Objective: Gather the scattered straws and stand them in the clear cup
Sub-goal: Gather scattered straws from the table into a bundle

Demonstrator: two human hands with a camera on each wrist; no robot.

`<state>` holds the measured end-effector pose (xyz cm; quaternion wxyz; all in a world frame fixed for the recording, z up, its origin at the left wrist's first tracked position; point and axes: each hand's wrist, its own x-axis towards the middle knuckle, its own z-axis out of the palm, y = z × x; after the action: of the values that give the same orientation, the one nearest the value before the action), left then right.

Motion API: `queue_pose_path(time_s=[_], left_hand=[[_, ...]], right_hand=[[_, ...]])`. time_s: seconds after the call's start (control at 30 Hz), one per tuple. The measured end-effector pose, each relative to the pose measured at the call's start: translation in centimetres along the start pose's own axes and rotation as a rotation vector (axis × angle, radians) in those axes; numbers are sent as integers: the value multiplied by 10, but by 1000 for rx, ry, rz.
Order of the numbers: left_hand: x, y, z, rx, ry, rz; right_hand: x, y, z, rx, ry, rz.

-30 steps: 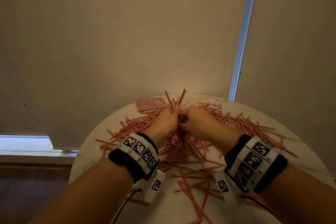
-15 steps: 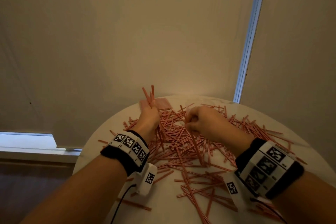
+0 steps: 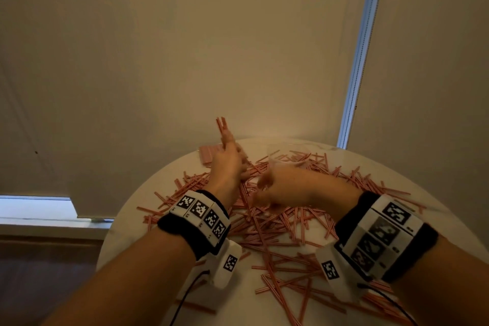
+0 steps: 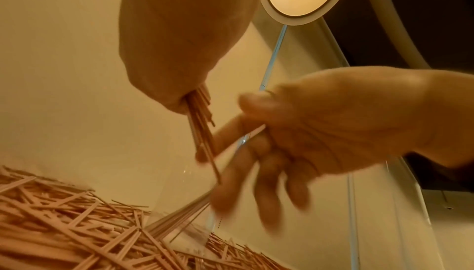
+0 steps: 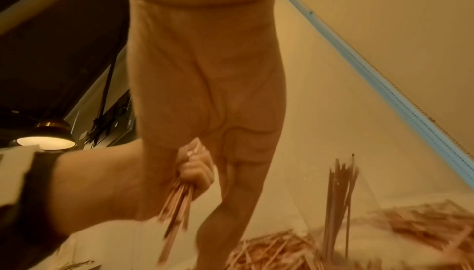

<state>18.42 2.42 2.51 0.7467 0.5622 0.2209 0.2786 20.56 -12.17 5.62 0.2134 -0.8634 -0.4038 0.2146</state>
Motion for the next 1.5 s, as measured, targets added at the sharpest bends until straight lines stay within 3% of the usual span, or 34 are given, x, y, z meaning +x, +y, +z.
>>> queue_pose_path(time_s=[0.07, 0.13, 0.23, 0.37, 0.43, 0.57, 0.63, 0.73, 0.8, 0.93, 1.1, 1.3, 1.4, 1.5], left_hand=[[1, 2, 0, -103, -19, 58], [0, -2, 3, -212, -86, 48], [-4, -10, 9, -211, -204, -16], [-2, -9, 3, -6, -262, -18], [-3, -5, -6, 183, -337, 9], [-18, -6, -13, 674, -622, 118], [-25, -7, -6, 784, -702, 197], [-27, -5, 3, 823, -696, 283], [-24, -5, 1, 868, -708, 331], [-21, -5, -6, 890, -774, 310], [-14, -2, -6, 761, -703, 177], [-12, 5, -11, 591, -802, 34], [-6, 13, -20, 672, -778, -9], [-3, 14, -29, 804, -577, 29]], right_hand=[[-2, 2, 9, 50, -178, 12], [0, 3, 13, 122, -141, -4], [2, 2, 10, 289, 40, -24], [-1, 9, -3, 258, -28, 14], [1, 14, -13, 161, 176, 36], [4, 13, -35, 391, 683, 9], [6, 12, -37, 351, 667, -37], [10, 10, -24, 245, 355, -61], [11, 12, -19, 142, 301, -55], [12, 14, -18, -160, 450, -27], [13, 6, -13, -407, 421, -115], [10, 9, -21, -632, 368, -203], [10, 18, -26, -571, 416, -111], [10, 33, -36, -395, 561, -4]])
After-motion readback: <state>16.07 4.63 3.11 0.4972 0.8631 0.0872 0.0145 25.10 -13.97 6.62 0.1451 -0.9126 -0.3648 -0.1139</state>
